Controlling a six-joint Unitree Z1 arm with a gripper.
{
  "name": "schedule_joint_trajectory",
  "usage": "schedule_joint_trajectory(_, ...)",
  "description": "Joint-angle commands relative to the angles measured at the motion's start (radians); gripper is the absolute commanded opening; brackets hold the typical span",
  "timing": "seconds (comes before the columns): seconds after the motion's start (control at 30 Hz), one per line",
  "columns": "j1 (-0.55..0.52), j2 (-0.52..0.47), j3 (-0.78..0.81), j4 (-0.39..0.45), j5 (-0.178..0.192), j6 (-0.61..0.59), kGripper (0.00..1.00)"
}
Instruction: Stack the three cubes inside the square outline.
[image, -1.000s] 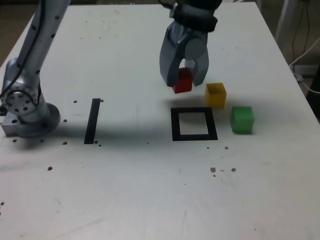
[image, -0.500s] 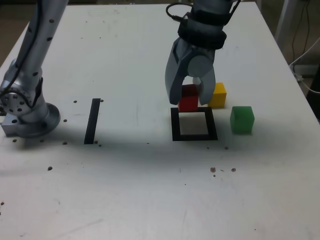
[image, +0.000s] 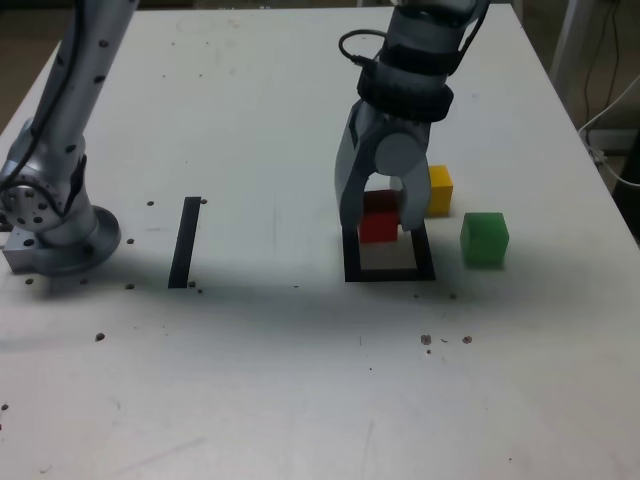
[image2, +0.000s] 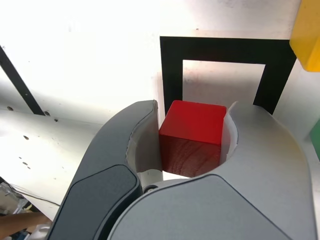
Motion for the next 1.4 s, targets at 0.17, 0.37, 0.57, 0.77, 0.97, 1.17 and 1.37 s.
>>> schedule_joint_trajectory(0.17, -0.001, 0.02, 0.013, -0.022, 0.003, 0.018, 0.26)
schedule_joint_trajectory(0.37, -0.001, 0.036, 0.011, -0.033, 0.005, 0.026, 0.26)
schedule_joint_trajectory(0.57, -0.001, 0.048, 0.01, -0.047, 0.006, 0.029, 0.26)
schedule_joint_trajectory(0.77, -0.001, 0.055, 0.011, -0.059, 0.007, 0.029, 0.26)
schedule_joint_trajectory(0.97, -0.001, 0.061, 0.016, -0.064, 0.007, 0.029, 0.42)
schedule_joint_trajectory(1.17, -0.001, 0.062, 0.026, -0.073, 0.006, 0.029, 0.96)
schedule_joint_trajectory(1.37, -0.001, 0.058, 0.033, -0.078, 0.006, 0.029, 0.99)
